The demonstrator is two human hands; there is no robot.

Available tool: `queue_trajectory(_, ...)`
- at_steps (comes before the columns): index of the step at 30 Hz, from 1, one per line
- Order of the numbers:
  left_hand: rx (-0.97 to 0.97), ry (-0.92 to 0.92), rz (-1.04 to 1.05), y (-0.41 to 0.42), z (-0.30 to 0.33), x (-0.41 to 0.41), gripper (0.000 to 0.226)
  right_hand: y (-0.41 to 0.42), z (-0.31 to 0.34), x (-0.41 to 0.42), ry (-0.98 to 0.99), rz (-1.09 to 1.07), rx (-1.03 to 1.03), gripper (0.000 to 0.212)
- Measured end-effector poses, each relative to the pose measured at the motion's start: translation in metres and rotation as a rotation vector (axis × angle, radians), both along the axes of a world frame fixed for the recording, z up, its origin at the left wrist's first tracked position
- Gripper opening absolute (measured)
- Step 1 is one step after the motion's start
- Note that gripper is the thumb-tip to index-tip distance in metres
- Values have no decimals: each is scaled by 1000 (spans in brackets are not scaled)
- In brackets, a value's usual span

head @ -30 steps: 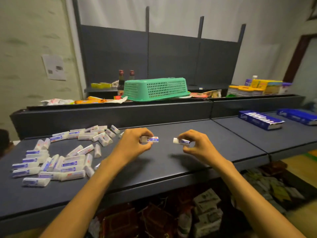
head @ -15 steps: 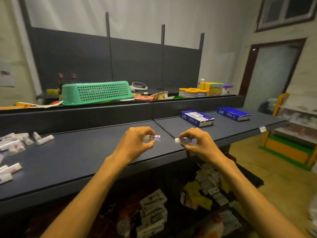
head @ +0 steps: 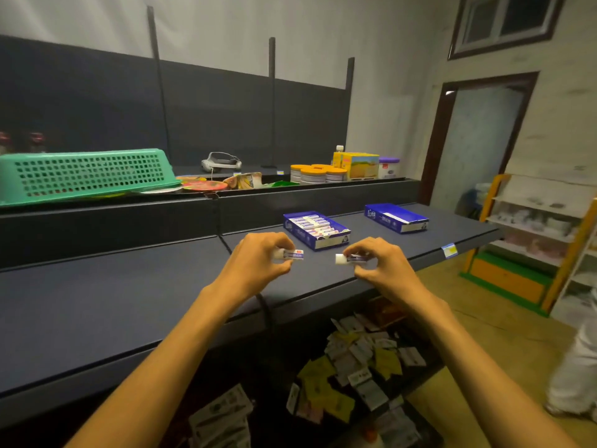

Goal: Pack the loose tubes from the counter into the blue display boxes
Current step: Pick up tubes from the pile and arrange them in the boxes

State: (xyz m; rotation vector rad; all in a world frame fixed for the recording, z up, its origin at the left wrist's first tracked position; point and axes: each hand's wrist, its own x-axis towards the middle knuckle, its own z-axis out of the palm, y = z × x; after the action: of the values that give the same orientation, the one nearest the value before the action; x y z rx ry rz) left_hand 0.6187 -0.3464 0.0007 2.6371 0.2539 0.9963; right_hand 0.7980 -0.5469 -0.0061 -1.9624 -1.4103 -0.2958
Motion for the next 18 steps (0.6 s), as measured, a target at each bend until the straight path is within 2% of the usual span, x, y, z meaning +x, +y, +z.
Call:
queue_trajectory(10, -18, -33, 73, 43, 12, 114, 26, 59, 18, 126, -9, 28, -52, 34)
queue_trajectory(18, -54, 47, 194, 65, 12, 168, 26, 108, 19, 187, 22, 140, -66, 33)
